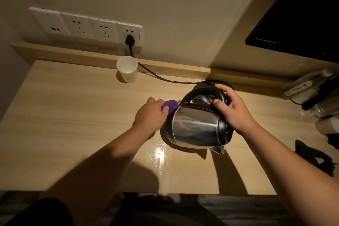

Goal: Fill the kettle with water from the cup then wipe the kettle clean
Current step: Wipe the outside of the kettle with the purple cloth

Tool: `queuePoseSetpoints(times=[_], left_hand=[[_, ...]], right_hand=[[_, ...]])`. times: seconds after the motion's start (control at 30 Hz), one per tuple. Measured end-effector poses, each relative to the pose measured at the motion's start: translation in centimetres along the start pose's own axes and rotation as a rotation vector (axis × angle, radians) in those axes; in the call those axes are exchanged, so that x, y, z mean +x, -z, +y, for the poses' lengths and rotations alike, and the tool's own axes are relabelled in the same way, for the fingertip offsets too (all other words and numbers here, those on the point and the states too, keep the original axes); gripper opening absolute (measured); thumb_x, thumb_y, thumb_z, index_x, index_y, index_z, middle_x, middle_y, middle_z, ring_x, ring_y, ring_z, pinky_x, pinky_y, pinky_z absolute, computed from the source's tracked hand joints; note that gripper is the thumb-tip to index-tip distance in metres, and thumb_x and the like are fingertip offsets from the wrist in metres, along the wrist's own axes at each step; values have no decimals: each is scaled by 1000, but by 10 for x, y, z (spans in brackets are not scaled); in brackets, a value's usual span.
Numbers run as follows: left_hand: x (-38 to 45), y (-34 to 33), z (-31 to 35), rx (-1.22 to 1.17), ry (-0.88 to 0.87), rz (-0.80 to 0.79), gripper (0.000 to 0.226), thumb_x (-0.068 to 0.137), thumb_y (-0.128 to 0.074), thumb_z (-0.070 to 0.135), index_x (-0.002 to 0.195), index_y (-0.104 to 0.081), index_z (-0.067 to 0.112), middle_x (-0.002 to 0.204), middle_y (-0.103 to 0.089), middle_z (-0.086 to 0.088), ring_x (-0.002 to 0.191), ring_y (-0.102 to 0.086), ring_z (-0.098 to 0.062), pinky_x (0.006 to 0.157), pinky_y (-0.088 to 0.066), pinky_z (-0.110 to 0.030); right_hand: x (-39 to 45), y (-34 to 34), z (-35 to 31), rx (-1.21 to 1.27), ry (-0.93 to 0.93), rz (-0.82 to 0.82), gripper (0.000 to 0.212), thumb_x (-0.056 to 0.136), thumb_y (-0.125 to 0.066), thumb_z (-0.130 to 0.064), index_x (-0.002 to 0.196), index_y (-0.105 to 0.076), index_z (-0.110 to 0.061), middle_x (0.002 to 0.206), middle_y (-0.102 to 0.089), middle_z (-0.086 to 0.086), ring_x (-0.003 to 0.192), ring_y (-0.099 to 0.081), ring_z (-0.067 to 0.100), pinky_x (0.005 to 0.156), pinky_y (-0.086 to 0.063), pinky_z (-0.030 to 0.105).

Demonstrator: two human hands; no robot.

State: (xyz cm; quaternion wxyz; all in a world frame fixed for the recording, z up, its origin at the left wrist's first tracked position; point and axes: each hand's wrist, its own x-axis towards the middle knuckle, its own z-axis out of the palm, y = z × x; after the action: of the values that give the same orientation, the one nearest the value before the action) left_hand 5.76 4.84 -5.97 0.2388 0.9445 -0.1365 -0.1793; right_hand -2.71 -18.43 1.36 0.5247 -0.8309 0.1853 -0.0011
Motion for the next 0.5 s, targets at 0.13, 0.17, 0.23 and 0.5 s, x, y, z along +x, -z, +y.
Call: queuePoseSetpoints(times=[0.13,0.17,0.23,0.5], left_hand=[[-34,7,42,-210,-193,99,34,98,-39,42,125,-54,28,115,-46,3,84,-52,-9,68,-42,-24],[-44,7,57,-218,-264,118,35,98,-41,42,128,-53,28,116,-46,4,89,-52,-10,72,-43,-25],[-59,3,82,-158,-388,176,37,97,-44,41,130,-53,27,118,-49,2,97,-51,-15,80,-47,-32],[-56,-17,73,-14,-447,288,32,96,-47,36,123,-57,21,114,-54,-5,98,-54,-21,82,-47,-34]], right_hand=[[5,-1,0,-17,7,-14,45,96,-61,-14,136,-50,-30,116,-60,-3,95,-66,11,70,-56,23],[6,-2,0,-8,11,-23,44,96,-61,-15,137,-50,-29,119,-60,-1,98,-66,13,71,-57,25],[7,-4,-2,-8,20,-24,43,97,-60,-16,138,-50,-27,123,-60,0,103,-64,14,76,-58,27],[5,-4,-2,15,1,-5,36,101,-54,-27,137,-52,-28,126,-60,4,106,-66,18,79,-60,35]])
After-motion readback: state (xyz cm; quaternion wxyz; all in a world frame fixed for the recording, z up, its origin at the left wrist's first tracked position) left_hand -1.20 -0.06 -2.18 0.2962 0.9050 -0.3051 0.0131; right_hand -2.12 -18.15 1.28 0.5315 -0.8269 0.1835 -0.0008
